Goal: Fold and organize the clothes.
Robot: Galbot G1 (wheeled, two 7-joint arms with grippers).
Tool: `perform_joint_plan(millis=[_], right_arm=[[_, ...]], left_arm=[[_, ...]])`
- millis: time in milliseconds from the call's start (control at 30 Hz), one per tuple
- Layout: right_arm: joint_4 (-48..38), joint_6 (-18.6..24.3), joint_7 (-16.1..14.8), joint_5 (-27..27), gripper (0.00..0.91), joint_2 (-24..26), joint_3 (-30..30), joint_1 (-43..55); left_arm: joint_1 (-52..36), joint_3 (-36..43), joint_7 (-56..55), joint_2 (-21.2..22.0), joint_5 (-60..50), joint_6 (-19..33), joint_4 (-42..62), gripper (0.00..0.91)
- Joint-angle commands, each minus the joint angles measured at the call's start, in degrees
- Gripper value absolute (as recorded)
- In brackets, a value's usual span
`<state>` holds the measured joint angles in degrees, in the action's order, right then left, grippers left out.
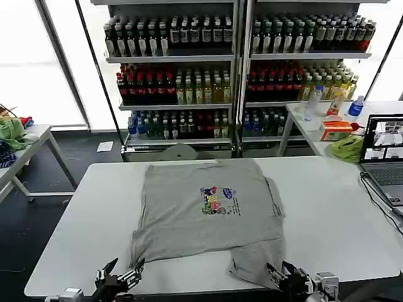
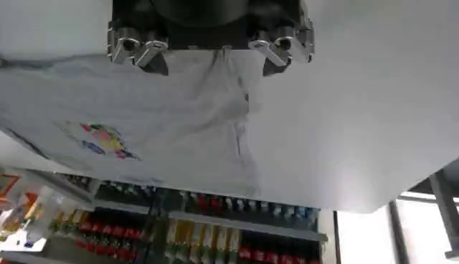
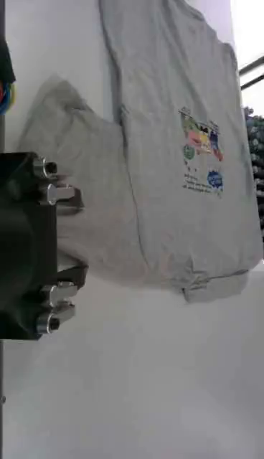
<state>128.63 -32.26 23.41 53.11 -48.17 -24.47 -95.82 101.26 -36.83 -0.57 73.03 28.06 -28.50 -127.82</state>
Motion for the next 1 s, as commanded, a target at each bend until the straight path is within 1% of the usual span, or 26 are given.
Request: perform_joint_plan(millis=[33,133,167,200,233,300,333,400,433,500,1000], right_arm=[[-1.0,-0.7,0.4,0.3,0.0,-0.6,1.1,0.3],[-0.7,-0.7,0.2,0.6,0.0,-0.3,0.8,0.2],[-0.6,-0.7,0.2,0.7,0.0,-0.3,0.7,0.2],[-0.6,-0.6,0.1,0.8,0.0,-0.2,0.6,0.2],[-0.6,-0.5,0.0,0.8,0.0,-0.1,0.3,0.2],[-0.7,-0.2,-0.2,0.7,0.0,-0.1,0.1,0.2],[-0.7,0.0,-0.4,0.6,0.0,0.0,0.1,0.1],[-0.9,0.4,-0.6,0.6,0.0,0.0,0.1,0.1],[-0.9,0.5,-0.7,0.6,0.0,0.0,0.1,0.1],[-1.0,0.6,-0.9,0.7,0.0,0.0,0.2,0.2],[-1.5,2.2,-2.9,0.7,0.0,0.5,0.1,0.3]], left_arm=[[-2.2,0.3,0.0,0.1,0.0,-0.1,1.5,0.907],[-3.9,0.5,-0.2,0.4,0.0,-0.2,3.4,0.907],[-4.1,0.7,-0.2,0.5,0.0,-0.2,4.0,0.675],[-4.3,0.8,-0.3,0.6,0.0,-0.2,4.6,0.474],[-4.4,1.0,-0.6,0.6,0.1,-0.2,5.1,0.373],[-4.2,1.2,-0.6,0.8,0.1,-0.1,5.3,0.302],[-3.9,1.3,-0.6,0.8,0.2,0.0,5.3,0.212],[-3.6,1.4,-0.6,1.1,0.2,0.0,5.3,0.131],[-3.6,1.5,-0.6,1.4,0.2,0.1,5.5,0.06],[-3.5,1.6,-0.6,1.6,0.2,0.2,5.7,0.01],[-3.4,1.3,-1.0,1.8,0.2,0.8,6.4,0.01]])
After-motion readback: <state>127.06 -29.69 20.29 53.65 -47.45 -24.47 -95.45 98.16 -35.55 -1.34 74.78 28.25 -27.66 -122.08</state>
